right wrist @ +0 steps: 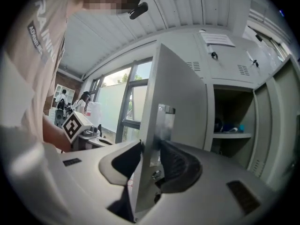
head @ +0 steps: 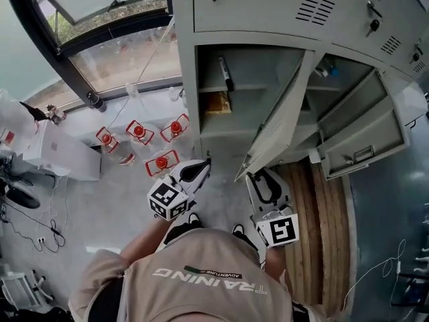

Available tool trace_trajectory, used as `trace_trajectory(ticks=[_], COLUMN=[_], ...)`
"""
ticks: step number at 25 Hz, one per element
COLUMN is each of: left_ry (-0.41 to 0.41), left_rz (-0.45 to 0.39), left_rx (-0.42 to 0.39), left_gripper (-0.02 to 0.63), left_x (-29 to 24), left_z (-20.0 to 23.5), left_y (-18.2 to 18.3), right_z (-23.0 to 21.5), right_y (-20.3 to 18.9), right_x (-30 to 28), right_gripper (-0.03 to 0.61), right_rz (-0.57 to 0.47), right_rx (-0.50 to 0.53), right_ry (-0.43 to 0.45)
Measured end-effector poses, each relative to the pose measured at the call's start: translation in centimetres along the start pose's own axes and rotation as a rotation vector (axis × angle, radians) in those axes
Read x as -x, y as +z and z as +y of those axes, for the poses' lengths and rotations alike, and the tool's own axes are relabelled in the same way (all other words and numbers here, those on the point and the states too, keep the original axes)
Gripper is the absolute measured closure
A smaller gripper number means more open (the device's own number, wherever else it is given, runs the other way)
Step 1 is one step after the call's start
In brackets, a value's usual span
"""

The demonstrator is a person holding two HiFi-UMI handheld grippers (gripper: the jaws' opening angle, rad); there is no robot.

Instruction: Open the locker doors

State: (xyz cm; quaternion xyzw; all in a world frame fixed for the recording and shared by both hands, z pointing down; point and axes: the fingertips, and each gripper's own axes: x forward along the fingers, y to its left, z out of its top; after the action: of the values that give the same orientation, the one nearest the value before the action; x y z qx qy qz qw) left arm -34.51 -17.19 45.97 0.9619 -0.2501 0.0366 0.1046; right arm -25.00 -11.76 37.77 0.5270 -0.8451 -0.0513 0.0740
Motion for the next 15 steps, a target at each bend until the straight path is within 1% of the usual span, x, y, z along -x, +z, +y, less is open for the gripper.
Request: trace_trajectory(ticks=[3, 7, 10, 15], left_ry=[0.010, 0.041, 0.081, 0.143], left_rz=[-0.004, 0.000, -0.001, 0.015], left_rx=[-0.005, 0.006, -0.001, -0.008], left_gripper=[0.607, 0.607, 0.607, 0.607], left_x=[-2.5, -4.9, -6.0, -6.7], left_z=[-3.1, -7.3, -10.3, -13.6], left_y=[-0.2, -1.0, -1.5, -2.1], right_z=[-2.4, -5.9, -8.5, -11.3], right_y=[-0.8, -1.8, -2.3, -3.0], right_x=[3.7, 7.5, 9.3, 10.9], right_gripper=[0.476, 0.503, 0.508, 0.518], right_rz=[-0.008, -0.019, -0.037, -0.046], right_rx=[0.003, -0.014, -0.021, -0.010], right_ry=[-0.004, 0.013, 0.040, 0.042])
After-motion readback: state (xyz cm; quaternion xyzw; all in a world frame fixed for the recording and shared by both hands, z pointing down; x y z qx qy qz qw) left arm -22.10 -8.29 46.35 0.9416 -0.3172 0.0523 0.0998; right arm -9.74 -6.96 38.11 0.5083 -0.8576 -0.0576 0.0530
